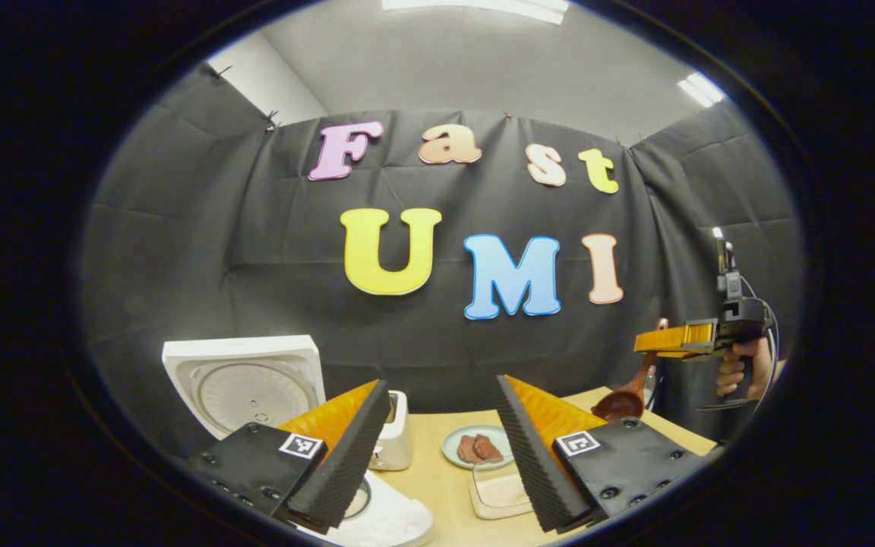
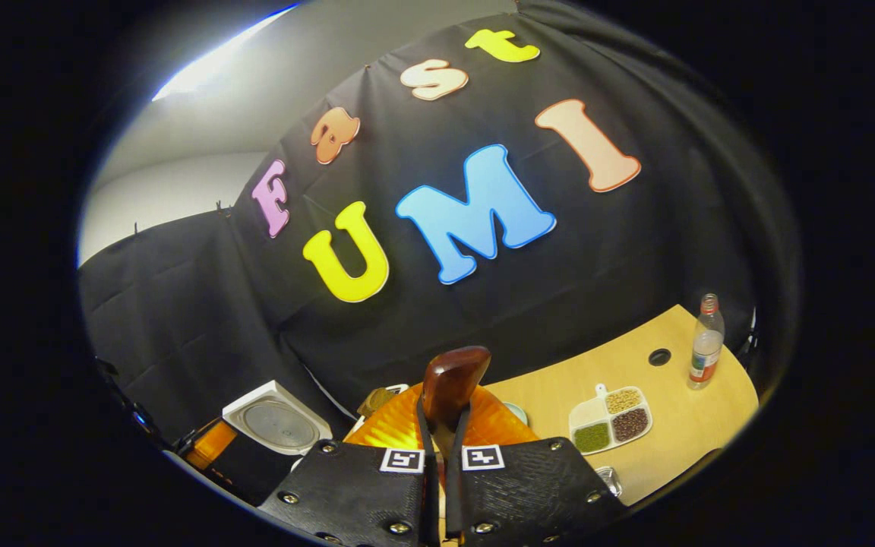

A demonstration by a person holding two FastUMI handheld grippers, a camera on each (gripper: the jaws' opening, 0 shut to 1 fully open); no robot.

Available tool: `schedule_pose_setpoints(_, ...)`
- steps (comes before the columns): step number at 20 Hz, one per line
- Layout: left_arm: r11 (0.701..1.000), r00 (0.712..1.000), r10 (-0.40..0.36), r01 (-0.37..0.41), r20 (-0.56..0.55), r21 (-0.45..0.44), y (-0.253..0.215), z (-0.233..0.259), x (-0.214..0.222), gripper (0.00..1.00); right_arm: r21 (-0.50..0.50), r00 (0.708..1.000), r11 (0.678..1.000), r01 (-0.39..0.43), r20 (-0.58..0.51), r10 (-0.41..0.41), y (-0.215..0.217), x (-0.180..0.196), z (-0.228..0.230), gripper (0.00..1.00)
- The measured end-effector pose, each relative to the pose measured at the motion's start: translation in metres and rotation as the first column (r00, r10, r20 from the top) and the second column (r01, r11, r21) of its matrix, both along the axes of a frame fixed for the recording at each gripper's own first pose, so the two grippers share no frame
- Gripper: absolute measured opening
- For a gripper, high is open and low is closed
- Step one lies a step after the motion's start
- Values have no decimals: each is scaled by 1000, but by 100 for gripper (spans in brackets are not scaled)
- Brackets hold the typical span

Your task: Close the left gripper, press the button to open the rice cooker; take a wooden spoon from the chopstick holder with the right hand, scoop a spoonful of rice and pour it into the rice cooker, then put the wooden spoon back into the chopstick holder.

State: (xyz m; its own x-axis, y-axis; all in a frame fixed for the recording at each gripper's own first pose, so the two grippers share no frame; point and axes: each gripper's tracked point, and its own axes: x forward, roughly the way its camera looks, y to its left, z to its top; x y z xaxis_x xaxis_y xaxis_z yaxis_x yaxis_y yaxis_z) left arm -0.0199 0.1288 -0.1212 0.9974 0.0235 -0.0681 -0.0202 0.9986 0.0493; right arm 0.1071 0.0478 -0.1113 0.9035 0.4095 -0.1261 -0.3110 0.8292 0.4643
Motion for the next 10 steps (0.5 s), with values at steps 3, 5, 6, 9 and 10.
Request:
schedule_pose_setpoints(3, 1000, 1000, 1, -1, -8, 3, -6, -3, -1, 97, -64, 995, 994, 86, -41, -89, -25, -1, -32, 4)
schedule_pose_setpoints(5, 1000, 1000, 0, 0, -13, 12, -11, -1, -1, 97, -91, 990, 988, 121, -66, -127, -36, -1, -51, 4)
schedule_pose_setpoints(6, 1000, 1000, -1, 2, -14, 18, -13, 0, -2, 97, -104, 986, 985, 138, -76, -147, -43, 0, -60, 4)
schedule_pose_setpoints(9, 999, 1000, 6, -5, -22, 35, -17, -1, -4, 97, -132, 972, 973, 192, -110, -207, -60, 3, -89, 4)
schedule_pose_setpoints(10, 999, 1000, 8, -7, -26, 34, -18, -1, -5, 96, -150, 965, 966, 213, -123, -232, -67, 4, -101, 4)
